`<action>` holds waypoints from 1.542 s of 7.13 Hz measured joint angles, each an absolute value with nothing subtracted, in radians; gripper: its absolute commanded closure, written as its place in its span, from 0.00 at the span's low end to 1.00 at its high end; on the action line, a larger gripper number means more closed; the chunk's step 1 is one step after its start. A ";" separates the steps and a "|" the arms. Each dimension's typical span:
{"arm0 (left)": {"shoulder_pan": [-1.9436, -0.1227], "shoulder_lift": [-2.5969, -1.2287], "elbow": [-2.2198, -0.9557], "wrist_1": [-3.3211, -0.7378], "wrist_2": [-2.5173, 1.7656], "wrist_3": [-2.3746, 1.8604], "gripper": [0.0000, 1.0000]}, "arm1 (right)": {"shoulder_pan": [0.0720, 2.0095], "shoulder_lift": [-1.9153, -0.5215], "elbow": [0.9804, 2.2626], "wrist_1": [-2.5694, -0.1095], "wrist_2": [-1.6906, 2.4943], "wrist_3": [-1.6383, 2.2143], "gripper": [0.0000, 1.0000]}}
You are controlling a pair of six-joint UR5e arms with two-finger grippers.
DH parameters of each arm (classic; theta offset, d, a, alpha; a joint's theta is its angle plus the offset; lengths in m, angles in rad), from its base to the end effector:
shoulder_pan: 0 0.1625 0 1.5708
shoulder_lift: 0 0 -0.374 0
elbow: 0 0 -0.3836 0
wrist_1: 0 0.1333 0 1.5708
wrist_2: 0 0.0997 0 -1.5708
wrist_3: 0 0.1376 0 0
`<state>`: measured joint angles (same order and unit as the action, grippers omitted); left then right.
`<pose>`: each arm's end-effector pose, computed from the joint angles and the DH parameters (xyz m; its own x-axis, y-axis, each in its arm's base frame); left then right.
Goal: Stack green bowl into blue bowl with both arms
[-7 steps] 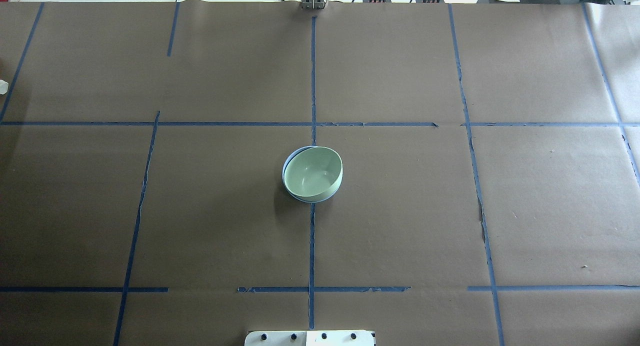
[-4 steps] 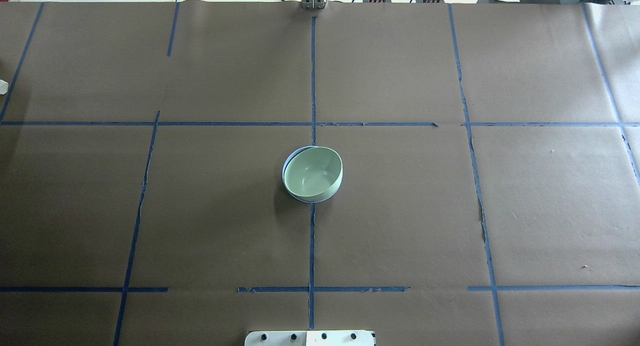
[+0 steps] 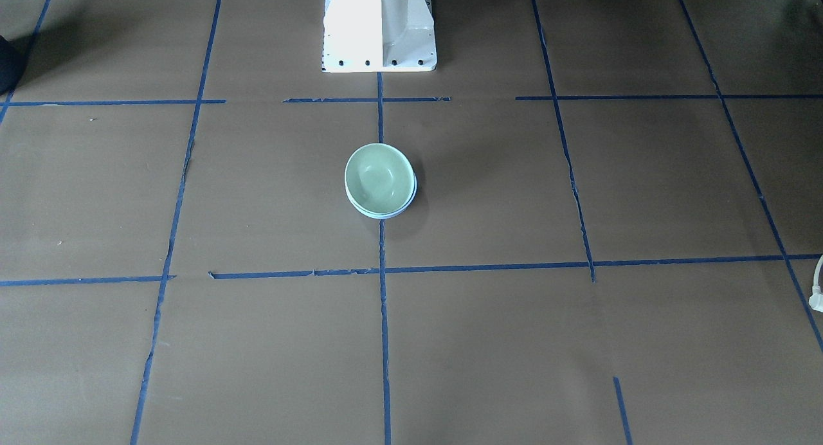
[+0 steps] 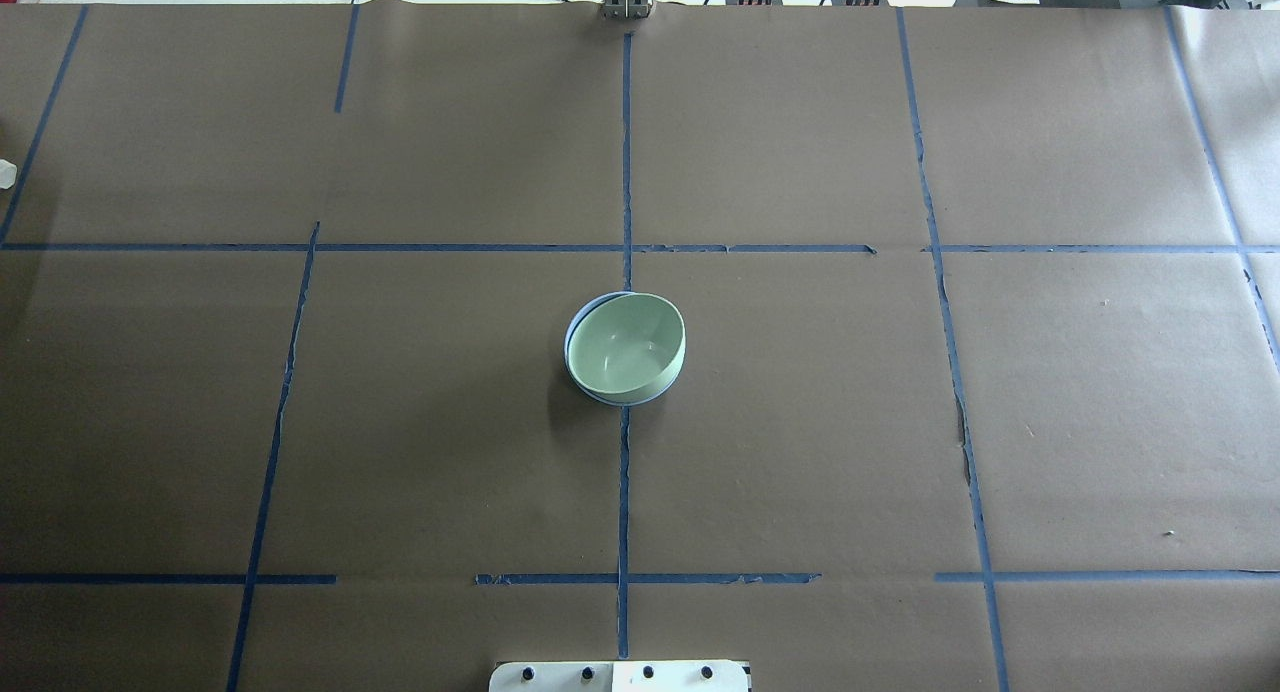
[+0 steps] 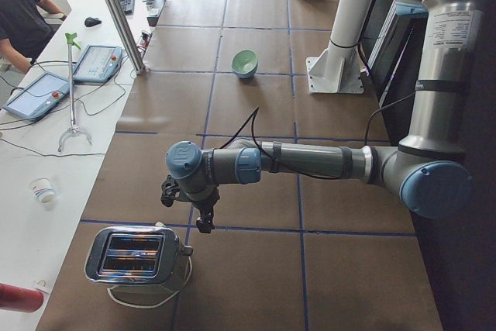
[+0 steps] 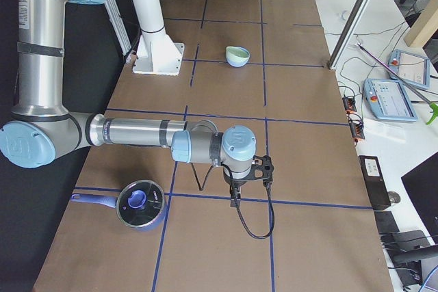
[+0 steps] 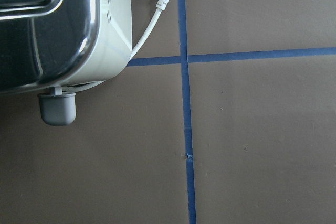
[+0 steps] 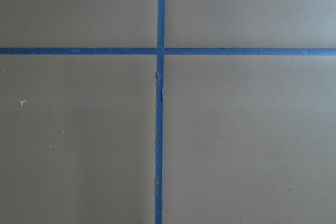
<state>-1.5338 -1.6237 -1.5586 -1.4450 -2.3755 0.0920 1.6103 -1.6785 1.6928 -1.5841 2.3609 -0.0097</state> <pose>-0.0158 -0.4952 0.6239 0.6888 0.0561 -0.7228 -0.1006 0.9948 -0.0187 0.0530 -0.4414 0.6256 0.7036 0.0174 0.7104 -0.0327 0.9994 0.0079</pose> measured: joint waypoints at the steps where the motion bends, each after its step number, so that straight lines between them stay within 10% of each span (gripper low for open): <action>1: -1.534 -1.621 -1.559 -1.445 -2.375 0.092 0.00 | 1.611 -1.678 1.693 -1.583 2.361 0.013 0.00; 11: -1.535 -1.590 -1.520 -1.488 -2.369 0.089 0.00 | 1.610 -1.677 1.692 -1.583 2.362 0.028 0.00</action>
<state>-1.5352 -1.5896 -1.5199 -1.4879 -2.3690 0.0890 1.6104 -1.6768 1.6917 -1.5827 2.3623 0.0276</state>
